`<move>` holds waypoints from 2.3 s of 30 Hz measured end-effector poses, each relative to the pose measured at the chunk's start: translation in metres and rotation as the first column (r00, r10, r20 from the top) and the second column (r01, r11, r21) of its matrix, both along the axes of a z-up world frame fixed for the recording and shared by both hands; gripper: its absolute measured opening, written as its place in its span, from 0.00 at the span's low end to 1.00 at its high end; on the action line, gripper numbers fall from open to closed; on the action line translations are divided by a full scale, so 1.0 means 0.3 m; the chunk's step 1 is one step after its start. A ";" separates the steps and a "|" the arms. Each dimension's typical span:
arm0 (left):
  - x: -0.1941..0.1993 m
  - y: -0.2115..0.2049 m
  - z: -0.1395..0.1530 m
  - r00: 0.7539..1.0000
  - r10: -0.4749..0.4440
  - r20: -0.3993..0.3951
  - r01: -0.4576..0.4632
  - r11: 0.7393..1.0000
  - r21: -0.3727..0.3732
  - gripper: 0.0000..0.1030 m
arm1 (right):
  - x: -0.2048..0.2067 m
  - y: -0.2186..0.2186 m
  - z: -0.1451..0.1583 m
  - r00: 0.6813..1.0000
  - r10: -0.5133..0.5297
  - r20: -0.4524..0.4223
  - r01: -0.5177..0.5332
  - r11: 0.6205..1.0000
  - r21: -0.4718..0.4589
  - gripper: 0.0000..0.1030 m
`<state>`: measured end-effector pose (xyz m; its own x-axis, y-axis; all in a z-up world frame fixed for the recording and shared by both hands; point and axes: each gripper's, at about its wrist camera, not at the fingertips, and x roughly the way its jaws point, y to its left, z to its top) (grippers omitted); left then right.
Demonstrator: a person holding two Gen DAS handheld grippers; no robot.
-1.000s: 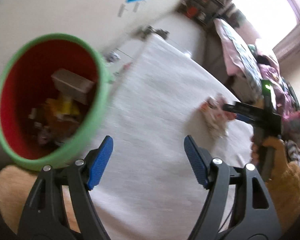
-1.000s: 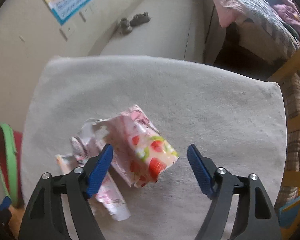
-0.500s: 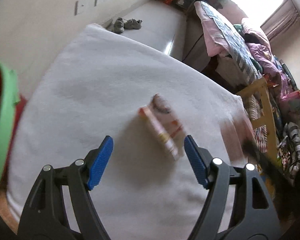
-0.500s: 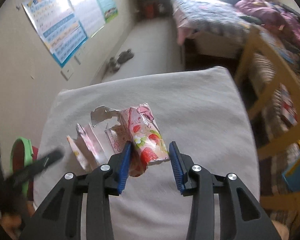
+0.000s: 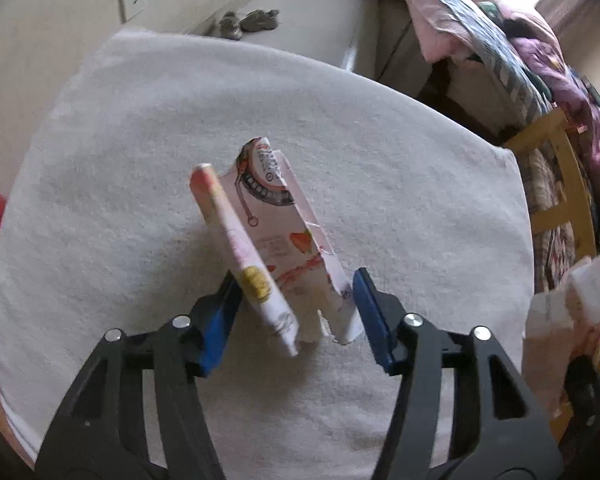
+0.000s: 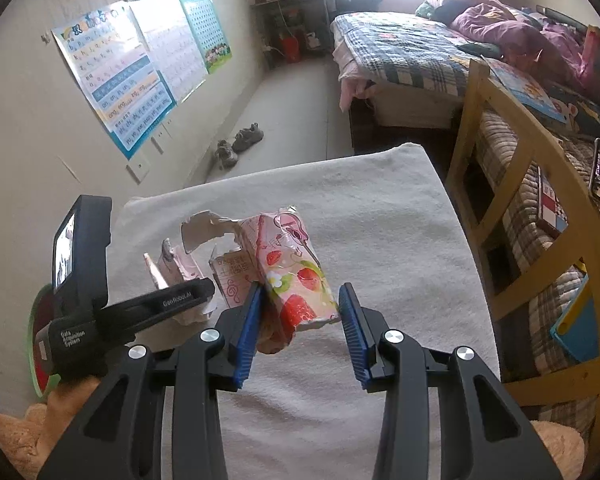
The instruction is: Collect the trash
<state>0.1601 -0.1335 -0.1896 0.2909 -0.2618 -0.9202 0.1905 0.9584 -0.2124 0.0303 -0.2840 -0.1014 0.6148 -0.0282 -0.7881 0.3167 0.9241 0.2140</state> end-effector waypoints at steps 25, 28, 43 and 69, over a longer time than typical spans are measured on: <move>-0.358 0.372 0.418 0.925 -0.034 0.378 0.037 0.999 0.000 0.39 | -0.042 0.341 0.215 0.980 0.180 0.086 -0.164 0.972 -0.168 0.37; -0.369 0.408 0.437 0.921 -0.017 0.390 0.026 1.000 -0.018 0.39 | -0.051 0.389 0.244 0.974 0.204 0.098 -0.182 0.964 -0.195 0.37; -0.398 0.575 0.434 0.920 0.066 0.386 -0.041 0.997 -0.072 0.39 | -0.033 0.453 0.243 0.968 0.240 0.069 -0.219 0.949 -0.225 0.35; -0.383 0.622 0.392 0.938 0.083 0.336 -0.057 0.995 -0.087 0.40 | -0.127 0.378 -0.293 0.806 0.401 -0.435 -0.454 0.891 -0.019 0.55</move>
<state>0.0452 0.0531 -0.0721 0.6022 -0.2934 -0.7425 0.1967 0.9559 -0.2181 -0.0076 -0.1705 -0.1892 0.2087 0.0535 -0.9765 -0.0828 0.9959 0.0369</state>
